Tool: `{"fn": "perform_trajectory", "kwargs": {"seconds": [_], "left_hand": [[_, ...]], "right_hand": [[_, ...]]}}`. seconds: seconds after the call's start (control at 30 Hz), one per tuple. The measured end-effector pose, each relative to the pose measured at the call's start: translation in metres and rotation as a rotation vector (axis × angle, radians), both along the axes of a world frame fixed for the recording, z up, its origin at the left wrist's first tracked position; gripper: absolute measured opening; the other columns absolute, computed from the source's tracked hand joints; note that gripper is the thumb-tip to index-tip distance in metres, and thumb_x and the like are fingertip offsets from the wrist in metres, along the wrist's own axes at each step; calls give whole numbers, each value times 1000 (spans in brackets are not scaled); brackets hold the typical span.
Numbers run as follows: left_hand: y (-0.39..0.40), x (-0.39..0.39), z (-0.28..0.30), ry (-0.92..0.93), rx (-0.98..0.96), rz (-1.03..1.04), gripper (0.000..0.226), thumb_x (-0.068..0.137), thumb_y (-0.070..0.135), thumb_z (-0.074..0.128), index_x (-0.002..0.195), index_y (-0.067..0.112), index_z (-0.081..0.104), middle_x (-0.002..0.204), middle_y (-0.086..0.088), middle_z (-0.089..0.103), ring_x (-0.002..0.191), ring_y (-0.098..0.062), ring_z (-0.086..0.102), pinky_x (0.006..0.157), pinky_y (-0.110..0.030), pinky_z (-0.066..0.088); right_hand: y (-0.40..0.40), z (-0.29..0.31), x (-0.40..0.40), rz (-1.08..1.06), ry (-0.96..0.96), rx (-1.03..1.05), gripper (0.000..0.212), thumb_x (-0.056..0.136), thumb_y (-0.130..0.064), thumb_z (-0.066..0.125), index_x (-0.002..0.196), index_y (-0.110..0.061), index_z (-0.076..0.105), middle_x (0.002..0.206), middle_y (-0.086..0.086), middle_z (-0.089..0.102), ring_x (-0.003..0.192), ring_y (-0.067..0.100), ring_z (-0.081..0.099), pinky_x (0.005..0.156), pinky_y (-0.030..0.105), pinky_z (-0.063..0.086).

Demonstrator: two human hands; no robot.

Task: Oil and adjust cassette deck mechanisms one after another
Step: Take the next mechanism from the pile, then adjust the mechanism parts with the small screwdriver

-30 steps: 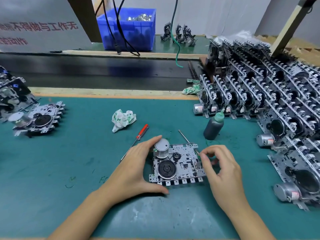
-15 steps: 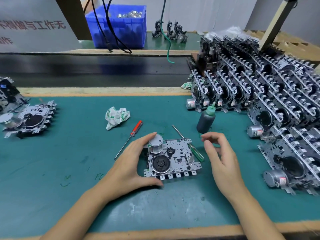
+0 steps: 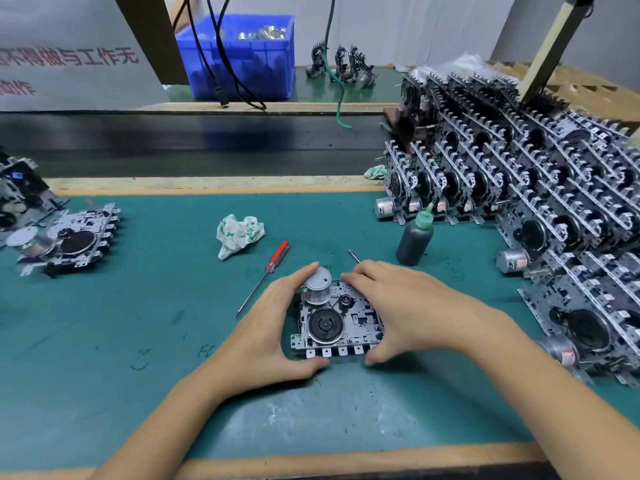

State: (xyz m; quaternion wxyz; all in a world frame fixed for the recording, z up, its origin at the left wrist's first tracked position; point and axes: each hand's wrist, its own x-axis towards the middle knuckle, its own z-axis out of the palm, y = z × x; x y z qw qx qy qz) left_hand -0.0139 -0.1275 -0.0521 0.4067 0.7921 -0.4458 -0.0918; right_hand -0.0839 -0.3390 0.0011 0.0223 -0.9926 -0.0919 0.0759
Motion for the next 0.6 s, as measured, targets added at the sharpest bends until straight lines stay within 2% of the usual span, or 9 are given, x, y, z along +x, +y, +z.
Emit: {"fn": "perform_trajectory", "kwargs": {"seconds": [0.1,0.23,0.3,0.37,0.4,0.43,0.5,0.57,0.6], "left_hand": [[-1,-1,-1,58,-44,1,112,57,44,81,142,54,9,139,35,31,133,5,32,107,-15,29],[-4,-1,4,226,-195,43,125,56,47,84,147,42,-1,152,15,24,137,-2,31,109,-19,29],[-8,2,14,500,-315,91,122,47,64,83,145,35,16,146,11,35,133,-1,39,103,-15,36],[-17,9,23,859,-416,15,119,39,75,78,137,19,40,137,-1,51,133,-19,43,102,-30,44],[-21,12,26,1025,-427,-56,123,38,78,76,135,10,45,137,-11,52,131,-28,44,103,-41,43],[-26,13,28,1166,-441,-100,129,36,78,76,136,2,45,137,-18,48,127,-35,44,104,-47,40],[-35,14,29,1396,-501,-83,142,28,76,79,139,-5,40,131,-20,34,116,-38,34,106,-50,27],[-41,15,25,1522,-551,-90,143,27,73,82,140,-4,39,139,-26,30,127,-45,28,112,-52,17],[-42,14,24,1557,-586,-160,137,32,72,82,140,-2,40,146,-26,30,134,-43,29,114,-55,20]], "right_hand": [[-1,0,0,26,-32,55,96,56,-58,75,134,-19,37,120,-4,43,111,14,40,93,28,40],[-11,10,-1,23,-93,179,94,54,-55,79,134,-19,43,124,-5,49,114,11,44,97,21,34],[-13,17,-1,-80,-63,444,92,53,-50,85,132,-22,48,125,-9,54,115,6,49,102,22,36],[-10,19,0,-153,35,873,76,54,-37,88,122,-26,57,121,-13,61,112,2,57,100,25,44],[-6,18,1,-141,118,1087,63,57,-33,85,115,-26,61,116,-12,66,108,2,60,96,23,47],[2,15,1,-109,202,1289,54,58,-33,82,108,-23,64,109,-10,69,102,4,63,90,21,49],[16,3,3,-98,385,1625,59,56,-46,83,104,-14,67,103,-2,70,99,13,64,89,27,51],[26,-10,3,-68,534,1805,54,64,-54,77,105,-19,70,108,-3,69,104,13,62,96,31,49],[27,-14,3,-74,544,1807,52,66,-53,75,105,-19,71,109,-4,69,106,12,62,97,30,48]]}}
